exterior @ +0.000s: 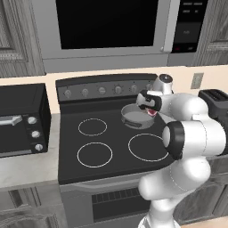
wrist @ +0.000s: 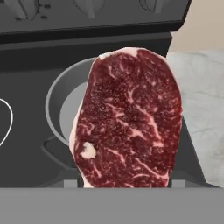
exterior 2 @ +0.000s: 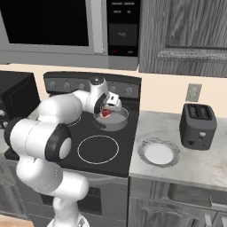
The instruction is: Retrieve the frozen meat and place it in the pot on a burner. Then turn the burner on.
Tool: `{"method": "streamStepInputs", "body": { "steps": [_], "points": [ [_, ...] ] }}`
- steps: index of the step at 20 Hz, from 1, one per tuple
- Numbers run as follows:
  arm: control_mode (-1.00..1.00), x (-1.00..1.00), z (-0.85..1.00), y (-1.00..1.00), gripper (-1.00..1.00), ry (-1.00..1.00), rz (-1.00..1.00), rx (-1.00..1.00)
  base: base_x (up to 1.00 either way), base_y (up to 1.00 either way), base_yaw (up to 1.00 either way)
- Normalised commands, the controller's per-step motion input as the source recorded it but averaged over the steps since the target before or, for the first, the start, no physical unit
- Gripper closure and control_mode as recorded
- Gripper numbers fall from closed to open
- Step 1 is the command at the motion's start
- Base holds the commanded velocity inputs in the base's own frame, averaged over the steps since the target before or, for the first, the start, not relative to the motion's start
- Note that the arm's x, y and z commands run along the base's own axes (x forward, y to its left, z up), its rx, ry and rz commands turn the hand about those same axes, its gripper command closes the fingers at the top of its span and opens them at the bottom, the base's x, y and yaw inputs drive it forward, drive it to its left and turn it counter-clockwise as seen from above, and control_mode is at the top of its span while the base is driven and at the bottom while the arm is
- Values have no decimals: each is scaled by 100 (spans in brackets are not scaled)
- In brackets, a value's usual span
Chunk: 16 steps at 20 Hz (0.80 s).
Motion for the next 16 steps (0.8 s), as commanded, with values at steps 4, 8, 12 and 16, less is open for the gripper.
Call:
{"method": "streamStepInputs", "body": {
  "steps": [4, 8, 12, 16],
  "points": [
    [-100, 24, -19, 1, 100, 1, 5, 0, 0, 0, 0],
    [-100, 23, -20, 1, 100, 3, 4, 0, 0, 0, 0],
    [-100, 20, -19, 0, 100, 2, 2, -1, 0, 0, 0],
    [-100, 12, -5, 0, 100, 1, 0, -4, 0, 0, 0]
  ]
}}
